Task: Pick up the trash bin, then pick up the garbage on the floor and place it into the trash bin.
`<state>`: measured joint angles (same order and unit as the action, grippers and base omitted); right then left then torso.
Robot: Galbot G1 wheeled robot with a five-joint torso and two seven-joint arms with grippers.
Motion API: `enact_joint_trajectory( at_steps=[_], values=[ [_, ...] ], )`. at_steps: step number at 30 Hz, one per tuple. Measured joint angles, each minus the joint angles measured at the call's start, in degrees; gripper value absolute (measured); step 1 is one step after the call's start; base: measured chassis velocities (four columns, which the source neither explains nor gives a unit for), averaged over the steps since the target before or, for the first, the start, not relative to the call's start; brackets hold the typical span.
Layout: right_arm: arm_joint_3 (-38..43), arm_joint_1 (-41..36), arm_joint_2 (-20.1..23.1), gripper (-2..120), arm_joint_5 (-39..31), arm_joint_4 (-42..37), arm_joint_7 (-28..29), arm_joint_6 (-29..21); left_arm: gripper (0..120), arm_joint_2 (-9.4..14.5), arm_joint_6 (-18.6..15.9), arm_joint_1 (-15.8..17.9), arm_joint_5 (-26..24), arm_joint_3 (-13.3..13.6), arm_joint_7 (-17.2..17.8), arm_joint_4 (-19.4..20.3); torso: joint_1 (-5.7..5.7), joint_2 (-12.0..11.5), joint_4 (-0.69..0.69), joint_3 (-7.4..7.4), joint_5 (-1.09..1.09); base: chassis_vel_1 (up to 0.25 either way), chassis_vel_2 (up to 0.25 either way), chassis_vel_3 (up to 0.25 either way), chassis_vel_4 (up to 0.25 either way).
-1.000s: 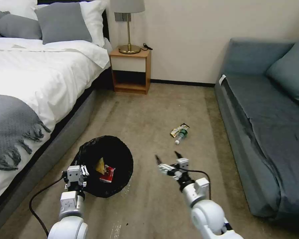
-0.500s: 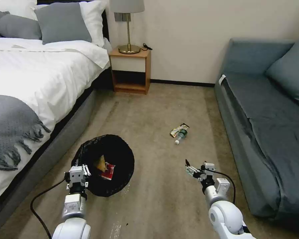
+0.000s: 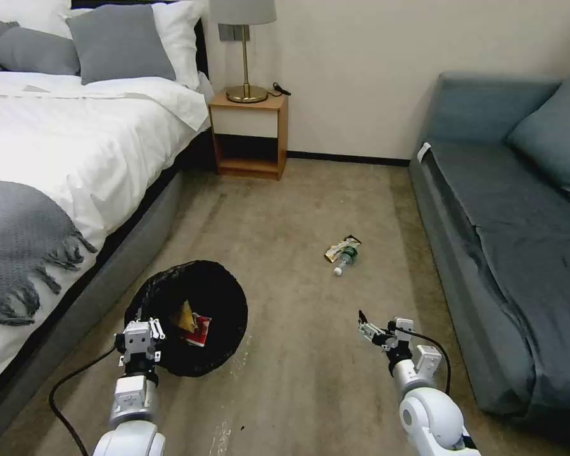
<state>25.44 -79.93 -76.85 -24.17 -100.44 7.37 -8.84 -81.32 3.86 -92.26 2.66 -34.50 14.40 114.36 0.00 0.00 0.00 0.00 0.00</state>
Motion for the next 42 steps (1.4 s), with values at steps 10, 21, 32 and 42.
enact_joint_trajectory(
  at_steps=[10, 21, 32, 42],
  values=[
    [0.06, 0.01, -0.74, 100, 0.43, 1.61, -0.21, 1.04, 4, 0.7, 0.11, 0.21, -0.4, -0.32, -0.01, -0.4, 0.0, 0.0, 0.0, 0.0, 0.0, -0.006, 0.005, 0.003, -0.007],
    [0.7, -0.25, -0.88, 100, 0.5, 2.26, -0.32, 1.48, 4, 0.83, 0.11, 1.02, -0.35, 0.44, -0.04, -1.22, 0.0, 0.0, 0.0, 0.0, 0.0, -0.062, 0.055, 0.055, -0.059],
    [1.13, -0.49, -1.15, 100, 0.73, 3.2, -0.49, 1.99, 4, 0.97, 0.31, 1.47, -0.19, 1.04, -0.06, -2.18, 0.0, 0.0, 0.0, 0.0, 0.0, -0.026, 0.029, 0.024, -0.033],
    [1.59, -0.28, -1.05, 100, 0.66, 3.77, -0.59, 2.25, 4, 0.98, 0.35, 2.07, 0.18, 1.31, -0.06, -2.64, 0.0, 0.0, 0.0, 0.0, 0.0, -0.057, 0.051, 0.05, -0.057]
  ],
)
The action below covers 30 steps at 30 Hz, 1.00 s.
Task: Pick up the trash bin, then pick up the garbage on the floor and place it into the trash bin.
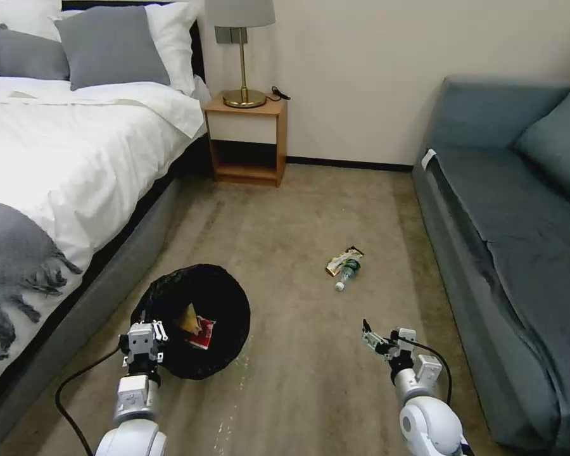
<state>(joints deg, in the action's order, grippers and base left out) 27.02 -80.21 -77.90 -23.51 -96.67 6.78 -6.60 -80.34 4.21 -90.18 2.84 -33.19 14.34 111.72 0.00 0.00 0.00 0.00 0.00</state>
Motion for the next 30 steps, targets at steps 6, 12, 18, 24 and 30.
enact_joint_trajectory(
  at_steps=[6, 12, 18, 24, 30],
  values=[
    [0.07, 0.15, 0.2, 100, -0.11, 0.47, -0.15, 0.16, 4, -0.28, 0.0, 0.3, 0.34, 0.21, 0.0, -0.2, 0.0, 0.0, 0.0, 0.0, 0.0, -0.048, 0.052, 0.056, -0.052],
    [0.16, 0.26, 0.3, 100, -0.25, 0.85, -0.42, 0.31, 4, -0.59, 0.13, 0.32, 0.62, 0.4, 0.01, -0.71, 0.0, 0.0, 0.0, 0.0, 0.0, -0.064, 0.053, 0.054, -0.066],
    [0.19, 0.16, 0.27, 100, -0.24, 1.26, -0.54, 0.68, 4, -0.65, 0.16, 0.64, 0.54, 0.04, 0.03, -0.95, 0.0, 0.0, 0.0, 0.0, 0.0, -0.077, 0.077, 0.069, -0.074],
    [0.47, 0.05, 0.19, 100, -0.14, 1.87, -0.6, 1.11, 4, -0.53, 0.46, 0.62, 0.48, -0.03, 0.04, -1.44, 0.0, 0.0, 0.0, 0.0, 0.0, -0.073, 0.086, 0.064, -0.083],
    [0.72, 0.0, 0.27, 100, -0.12, 2.06, -0.63, 1.21, 4, -0.52, 0.54, 0.83, 0.48, 0.14, 0.06, -1.79, 0.0, 0.0, 0.0, 0.0, 0.0, -0.067, 0.075, 0.083, -0.074]
  ],
)
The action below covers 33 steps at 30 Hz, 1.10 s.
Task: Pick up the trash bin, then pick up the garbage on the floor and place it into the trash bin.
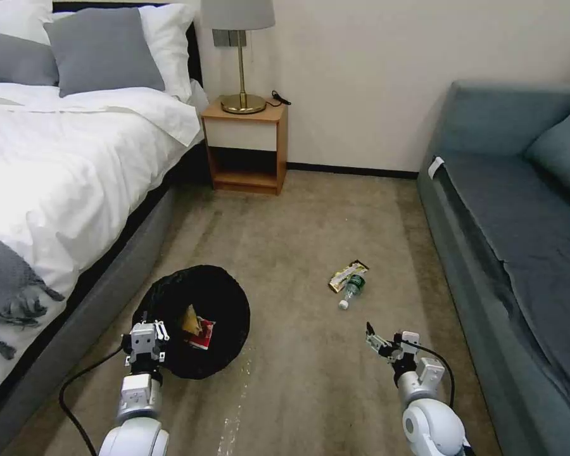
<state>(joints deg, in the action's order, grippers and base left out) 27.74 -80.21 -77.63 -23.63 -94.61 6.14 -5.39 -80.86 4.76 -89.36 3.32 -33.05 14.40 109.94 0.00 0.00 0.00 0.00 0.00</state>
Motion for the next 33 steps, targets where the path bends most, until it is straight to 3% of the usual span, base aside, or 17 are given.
enact_joint_trajectory(
  at_steps=[33],
  values=[
    [-0.47, 1.78, -0.59, 100, 1.23, 3.26, -0.07, 0.35, 4, 1.13, 0.83, 2.15, -0.8, -0.27, -0.12, -3.29, 0.0, 0.0, 0.0, 0.0, 0.0, -0.088, 0.089, 0.091, -0.087]
  ],
)
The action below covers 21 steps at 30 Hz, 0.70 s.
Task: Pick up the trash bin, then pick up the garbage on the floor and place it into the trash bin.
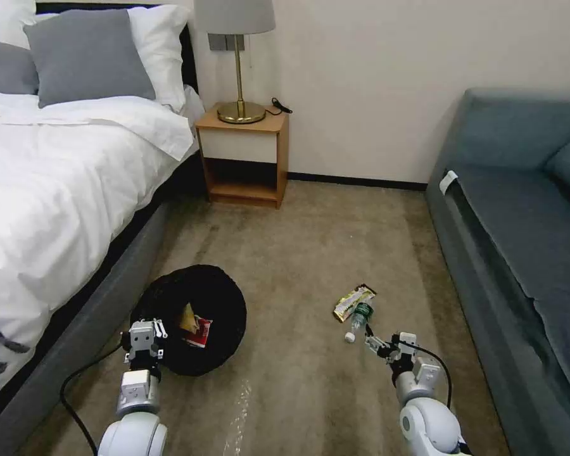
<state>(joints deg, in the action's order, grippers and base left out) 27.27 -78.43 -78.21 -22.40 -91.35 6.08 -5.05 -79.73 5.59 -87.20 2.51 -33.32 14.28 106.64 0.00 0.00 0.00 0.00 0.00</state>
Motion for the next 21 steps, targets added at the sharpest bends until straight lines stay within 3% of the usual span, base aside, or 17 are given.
enact_joint_trajectory(
  at_steps=[21],
  values=[
    [-0.23, 1.62, 0.24, 100, 0.44, 2.6, -0.23, 0.52, 4, 0.41, 0.48, 1.14, -0.14, 0.27, -0.23, -1.86, 0.0, 0.0, 0.0, 0.0, 0.0, -0.095, 0.095, 0.102, -0.098]
  ],
)
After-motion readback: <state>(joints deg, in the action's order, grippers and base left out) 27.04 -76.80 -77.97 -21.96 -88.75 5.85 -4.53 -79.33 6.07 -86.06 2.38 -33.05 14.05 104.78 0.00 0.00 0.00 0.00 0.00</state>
